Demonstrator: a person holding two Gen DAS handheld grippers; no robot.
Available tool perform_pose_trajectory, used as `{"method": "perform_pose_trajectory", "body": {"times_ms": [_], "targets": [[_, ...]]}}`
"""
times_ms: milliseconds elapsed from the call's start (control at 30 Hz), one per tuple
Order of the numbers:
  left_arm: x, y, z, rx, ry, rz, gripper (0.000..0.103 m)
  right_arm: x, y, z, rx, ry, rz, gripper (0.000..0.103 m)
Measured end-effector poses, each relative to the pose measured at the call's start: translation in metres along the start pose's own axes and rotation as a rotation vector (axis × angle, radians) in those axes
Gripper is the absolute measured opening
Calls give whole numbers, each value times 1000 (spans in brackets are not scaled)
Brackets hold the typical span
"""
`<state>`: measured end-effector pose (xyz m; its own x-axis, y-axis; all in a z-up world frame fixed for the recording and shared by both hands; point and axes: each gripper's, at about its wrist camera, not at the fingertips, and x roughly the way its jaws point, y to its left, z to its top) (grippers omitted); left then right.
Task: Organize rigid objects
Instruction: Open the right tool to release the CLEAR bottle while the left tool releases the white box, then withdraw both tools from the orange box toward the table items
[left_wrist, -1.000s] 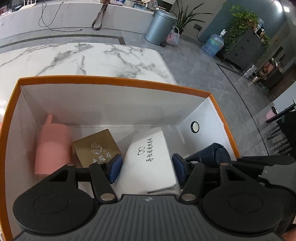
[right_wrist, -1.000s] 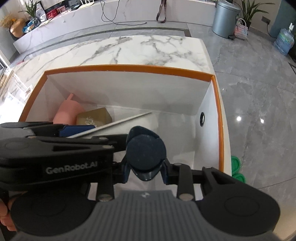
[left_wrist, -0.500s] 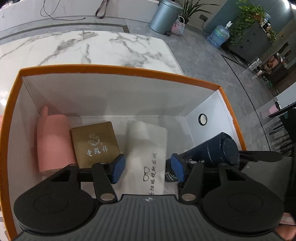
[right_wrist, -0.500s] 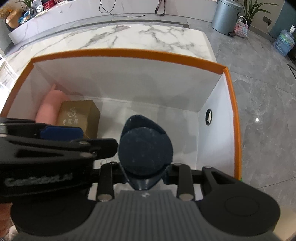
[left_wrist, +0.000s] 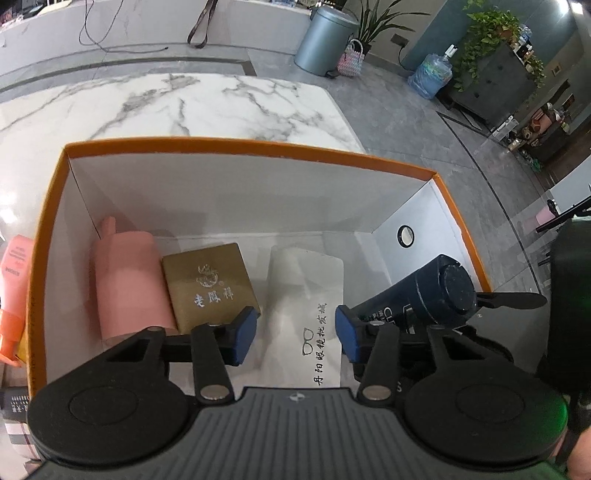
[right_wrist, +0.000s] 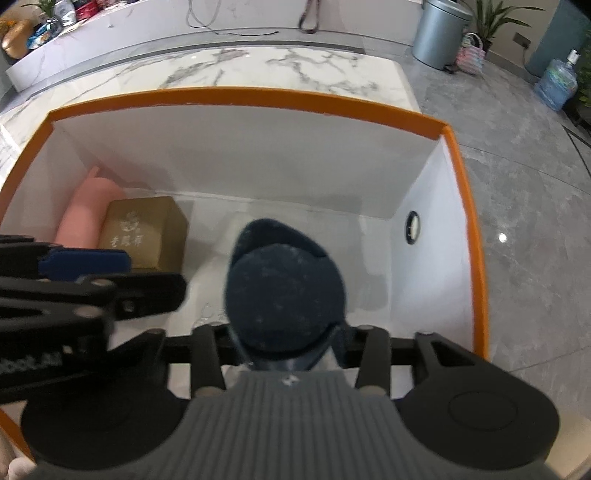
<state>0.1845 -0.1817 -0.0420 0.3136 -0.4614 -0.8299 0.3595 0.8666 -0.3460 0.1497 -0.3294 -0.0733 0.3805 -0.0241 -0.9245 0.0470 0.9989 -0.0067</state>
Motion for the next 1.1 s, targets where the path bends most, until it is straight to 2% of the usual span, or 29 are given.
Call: {"method": "perform_pose_trajectory", "body": {"times_ms": [133,267,467,633,833,900,967,1000,1100], "targets": [[-4,-3,-1,22,-14,12,51,-2,0,-3,-4,10,-9,49],[-5,-8,-3,79,-24,86,51,-3,1,-8,-14,22,-26,52],[-9,-12,-8,148,-32,152,51,-5,4,-13,-24,33,-27,59],[-14,-12,-12,176,-46,177,50,-13,9,-16,-39,33,-28,65],[-22,-10,-16,196,-52,195,47,-21,7,-16,2,20,-17,64],[-27,-6,-16,191,-59,197,46,-24,6,-17,19,20,-6,61],[-32,-4,-15,183,-67,198,46,-25,5,-18,40,29,17,53],[-35,-2,-15,178,-73,197,46,-24,5,-19,47,37,27,45],[-47,1,-16,167,-89,191,46,-28,11,-24,39,35,28,37]]}}
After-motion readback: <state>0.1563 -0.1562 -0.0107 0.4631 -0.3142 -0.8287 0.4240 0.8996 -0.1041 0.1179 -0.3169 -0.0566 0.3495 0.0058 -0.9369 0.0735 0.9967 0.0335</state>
